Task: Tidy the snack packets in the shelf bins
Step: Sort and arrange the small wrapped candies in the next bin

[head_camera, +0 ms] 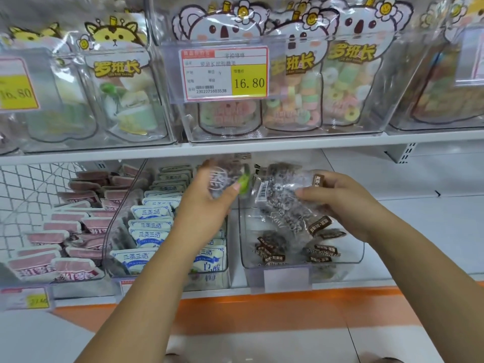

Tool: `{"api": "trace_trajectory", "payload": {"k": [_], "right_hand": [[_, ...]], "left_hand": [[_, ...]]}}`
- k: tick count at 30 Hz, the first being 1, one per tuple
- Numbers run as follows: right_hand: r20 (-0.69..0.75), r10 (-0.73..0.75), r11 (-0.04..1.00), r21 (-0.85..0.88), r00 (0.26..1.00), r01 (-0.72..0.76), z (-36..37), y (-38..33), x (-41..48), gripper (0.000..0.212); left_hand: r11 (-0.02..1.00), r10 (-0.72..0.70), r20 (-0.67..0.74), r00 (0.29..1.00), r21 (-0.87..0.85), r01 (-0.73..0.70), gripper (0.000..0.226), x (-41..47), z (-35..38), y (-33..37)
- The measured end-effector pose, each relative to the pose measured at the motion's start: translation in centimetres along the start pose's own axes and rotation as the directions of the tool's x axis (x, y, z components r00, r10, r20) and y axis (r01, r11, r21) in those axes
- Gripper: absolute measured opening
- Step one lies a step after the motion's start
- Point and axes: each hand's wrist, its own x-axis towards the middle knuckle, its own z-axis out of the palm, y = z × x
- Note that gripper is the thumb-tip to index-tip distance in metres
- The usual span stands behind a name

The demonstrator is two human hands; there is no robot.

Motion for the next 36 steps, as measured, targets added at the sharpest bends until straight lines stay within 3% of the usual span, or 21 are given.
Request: {"api": "trace_trajectory", "payload": {"k": [3, 4, 7, 11, 13, 16, 20, 24, 26, 28, 31, 33, 36], "right_hand": [[0.019, -0.014, 0.999, -0.044, 1.0, 0.014, 0.9, -0.3, -0.3, 0.01], [0.021, -0.015, 0.998, -0.063, 1.0, 0.016, 1.1, -0.3, -0.4, 0.017], [0.068, -0.027, 0.994, -0.104, 0.997, 0.034, 1.5, -0.8, -0.9, 0.036], [0.166, -0.054, 0.985, -0.155, 0.985, 0.08, 1.8, -1.4, -1.6, 0.029], [0.201, -0.022, 0.986, -0.158, 0.979, 0.054, 1.6, -1.2, -1.7, 0.034], [0.234, 0.073, 0.994, -0.095, 0.969, -0.052, 1.2, -0.6, -1.7, 0.058], [0.232, 0.133, 0.985, 0.075, 0.964, -0.154, 0.6, -0.1, -1.4, 0.037], [0.096, 0.158, 0.979, 0.111, 0.983, -0.168, -0.1, -0.2, -0.9, 0.029], [0.061, 0.155, 0.972, 0.17, 0.986, -0.164, 0.1, -0.3, -0.7, 0.021], [0.142, 0.153, 0.936, 0.296, 0.978, -0.19, 0.3, -0.1, -0.5, 0.016], [0.381, 0.098, 0.82, 0.493, 0.92, -0.291, 0.2, 0.4, -0.6, 0.057], [0.433, 0.075, 0.83, 0.473, 0.898, -0.297, 0.0, 0.8, -0.7, 0.069], [0.303, 0.11, 0.955, 0.232, 0.947, -0.185, 0.5, 0.9, -1.2, 0.06]], "left_hand": [[0.997, 0.001, 0.267, 0.964, 0.078, -0.023, 0.067, -1.1, 0.4, 0.6], [0.994, -0.009, 0.308, 0.951, 0.107, -0.025, 0.077, -1.3, 0.6, 0.7], [0.978, 0.029, 0.27, 0.962, 0.191, -0.083, 0.094, -1.3, 1.0, 0.6], [0.92, 0.174, 0.207, 0.963, 0.315, -0.234, 0.085, -1.4, 1.6, 0.4], [0.926, 0.18, 0.2, 0.963, 0.294, -0.235, 0.072, -1.2, 1.6, 0.3], [0.967, 0.141, 0.124, 0.982, 0.194, -0.163, 0.046, -0.6, 1.5, -0.4], [1.0, 0.015, 0.091, 0.996, 0.01, -0.016, 0.041, 0.2, 1.1, -0.7], [0.988, -0.025, 0.133, 0.991, -0.147, 0.045, 0.03, 0.2, 0.5, -0.2], [0.988, -0.019, 0.167, 0.986, -0.145, 0.044, 0.033, 0.1, 0.3, -0.3], [0.992, -0.038, 0.191, 0.981, -0.111, 0.06, 0.038, -0.1, 0.2, -0.2], [0.986, -0.047, 0.169, 0.984, -0.147, 0.072, 0.038, -0.1, 0.2, -0.2], [0.982, -0.055, 0.159, 0.986, -0.168, 0.082, 0.043, -0.1, 0.1, -0.2], [0.984, -0.091, 0.168, 0.982, -0.135, 0.115, 0.058, 0.1, 0.1, -0.2]]}}
